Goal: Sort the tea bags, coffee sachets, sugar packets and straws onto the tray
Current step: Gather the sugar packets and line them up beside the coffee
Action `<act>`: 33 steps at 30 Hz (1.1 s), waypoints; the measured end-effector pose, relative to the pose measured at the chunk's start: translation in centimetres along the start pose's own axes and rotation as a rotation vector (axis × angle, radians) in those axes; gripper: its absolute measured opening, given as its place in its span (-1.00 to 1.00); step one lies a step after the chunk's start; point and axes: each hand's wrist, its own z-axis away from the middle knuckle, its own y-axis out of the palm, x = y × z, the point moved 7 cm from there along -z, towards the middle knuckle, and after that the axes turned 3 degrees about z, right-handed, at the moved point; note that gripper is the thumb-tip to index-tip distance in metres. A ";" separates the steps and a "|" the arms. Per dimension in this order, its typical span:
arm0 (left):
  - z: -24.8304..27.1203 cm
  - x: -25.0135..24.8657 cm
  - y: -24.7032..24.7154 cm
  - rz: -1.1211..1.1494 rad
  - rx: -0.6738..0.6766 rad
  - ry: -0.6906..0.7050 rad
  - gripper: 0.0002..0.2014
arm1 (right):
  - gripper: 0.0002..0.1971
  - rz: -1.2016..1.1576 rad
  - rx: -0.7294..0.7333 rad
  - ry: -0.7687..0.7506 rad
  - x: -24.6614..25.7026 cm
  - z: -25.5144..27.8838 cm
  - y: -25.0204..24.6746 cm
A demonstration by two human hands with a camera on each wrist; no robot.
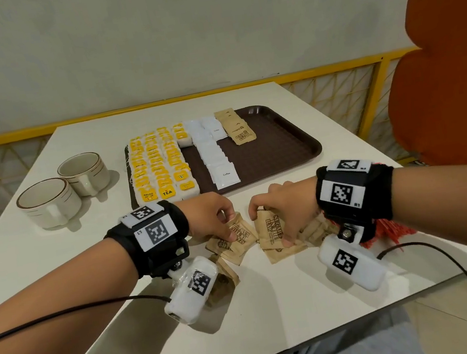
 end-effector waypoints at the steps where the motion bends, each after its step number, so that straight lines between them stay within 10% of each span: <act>1: 0.1 0.0 0.0 0.003 -0.001 0.000 -0.69 | -0.28 -0.012 0.023 0.005 0.0 -0.1 -0.2; 10: 0.3 0.6 0.0 0.102 -0.022 -0.012 -0.73 | -0.45 -0.074 0.006 -0.032 1.0 -1.1 -1.4; 18: 1.5 3.1 -1.7 0.666 -0.206 -0.009 -0.83 | -0.65 -0.238 -0.077 -0.072 -0.2 -1.2 -2.5; 24: 2.9 4.8 -3.5 1.218 -0.476 0.055 -0.88 | -0.90 -0.663 -0.178 -0.166 -1.8 -1.3 -3.9; 33: 2.9 6.6 -1.6 1.621 -0.634 0.057 -0.70 | -0.71 -1.633 -0.239 -0.418 -1.7 -2.9 -4.8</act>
